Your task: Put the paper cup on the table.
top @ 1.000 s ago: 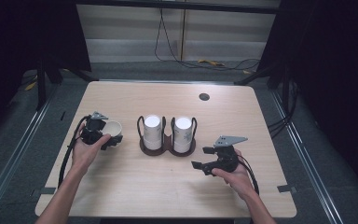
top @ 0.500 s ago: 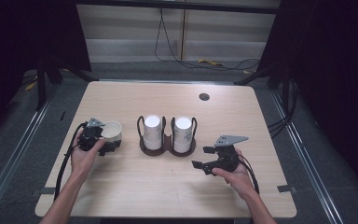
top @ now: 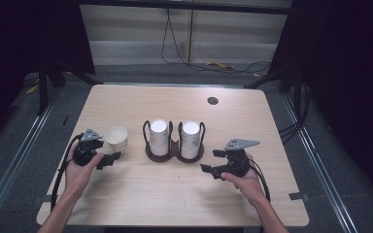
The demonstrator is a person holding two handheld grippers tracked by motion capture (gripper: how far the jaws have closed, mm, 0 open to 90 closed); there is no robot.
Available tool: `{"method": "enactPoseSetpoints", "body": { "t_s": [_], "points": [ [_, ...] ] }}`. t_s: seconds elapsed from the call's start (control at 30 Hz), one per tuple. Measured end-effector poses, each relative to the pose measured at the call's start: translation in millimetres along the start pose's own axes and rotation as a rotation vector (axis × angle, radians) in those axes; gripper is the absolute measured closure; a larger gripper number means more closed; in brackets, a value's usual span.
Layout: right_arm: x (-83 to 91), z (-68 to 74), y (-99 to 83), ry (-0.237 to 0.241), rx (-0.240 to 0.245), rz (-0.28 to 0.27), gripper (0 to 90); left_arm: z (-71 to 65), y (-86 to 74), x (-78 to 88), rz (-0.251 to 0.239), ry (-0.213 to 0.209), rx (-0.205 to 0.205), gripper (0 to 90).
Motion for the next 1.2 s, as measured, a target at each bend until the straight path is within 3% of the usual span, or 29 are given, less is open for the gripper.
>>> {"method": "enactPoseSetpoints", "body": {
  "t_s": [0.07, 0.27, 0.37, 0.5, 0.7, 0.83, 0.93, 1.1, 1.2],
  "points": [
    [1.1, -1.2, 0.4, -0.005, -0.009, -0.006, 20.1, -7.6, -1.6, 4.1, -0.014, -0.009, 0.009, 16.8],
    [4.0, -1.8, 1.5, -0.025, -0.016, -0.027, 20.0, -24.9, -2.5, 13.5, -0.065, -0.012, -0.020, 19.8],
    [5.9, -3.0, -0.9, -0.060, -0.006, -0.024, 20.0, -31.5, -1.4, 19.4, -0.094, -0.015, -0.018, 19.7],
    [9.1, -2.8, -7.7, -0.080, -0.001, -0.017, 20.0, -50.0, -1.9, 21.4, -0.119, -0.031, -0.041, 20.7],
    [17.3, -0.2, -13.2, -0.108, 0.007, -0.036, 19.6, -83.7, -1.1, 18.2, -0.126, -0.118, -0.057, 23.3],
    [20.5, 1.2, -20.7, -0.110, 0.000, -0.036, 19.0, -103.9, -3.3, 17.4, -0.132, -0.186, -0.038, 22.4],
    [19.0, 4.6, -25.9, -0.105, -0.002, -0.028, 18.4, -119.2, -7.8, 14.0, -0.111, -0.221, -0.080, 20.9],
    [14.1, 9.2, -32.7, -0.096, -0.015, -0.041, 17.0, -129.4, -16.8, 3.6, -0.076, -0.257, -0.074, 19.1],
    [7.9, 10.2, -40.0, -0.108, 0.004, 0.004, 17.1, -130.7, -17.5, 0.9, -0.065, -0.264, -0.056, 18.7]
  ]
}}
Point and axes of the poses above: each handheld gripper's, and its own axes: x roughly backward along the jaws, y roughly out of its top, z roughly to its left, the point moved 7 cm from there along -x, roughly forward along the jaws, and after that the axes turned 14 degrees about -x, right-handed, at the moved point
